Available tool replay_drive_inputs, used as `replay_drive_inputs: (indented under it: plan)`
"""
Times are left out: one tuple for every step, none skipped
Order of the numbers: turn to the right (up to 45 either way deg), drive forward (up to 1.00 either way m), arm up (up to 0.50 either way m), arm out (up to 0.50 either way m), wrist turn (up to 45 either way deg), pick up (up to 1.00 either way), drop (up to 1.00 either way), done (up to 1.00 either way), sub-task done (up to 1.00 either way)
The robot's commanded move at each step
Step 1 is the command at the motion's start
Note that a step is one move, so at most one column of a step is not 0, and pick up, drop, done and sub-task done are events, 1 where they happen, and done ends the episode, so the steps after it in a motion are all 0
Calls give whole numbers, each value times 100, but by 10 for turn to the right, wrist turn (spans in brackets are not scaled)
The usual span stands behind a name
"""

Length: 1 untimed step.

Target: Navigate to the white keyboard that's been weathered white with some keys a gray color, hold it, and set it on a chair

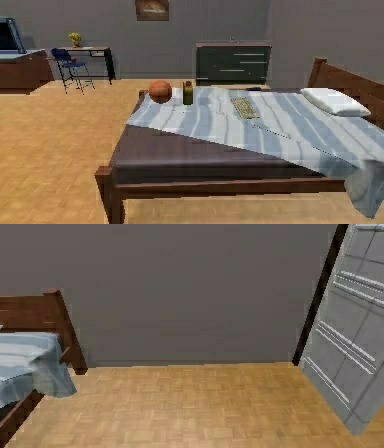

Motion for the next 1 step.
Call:
replay_drive_inputs:
  plan:
    - [60,0,0,0,0,0,0,0,0]
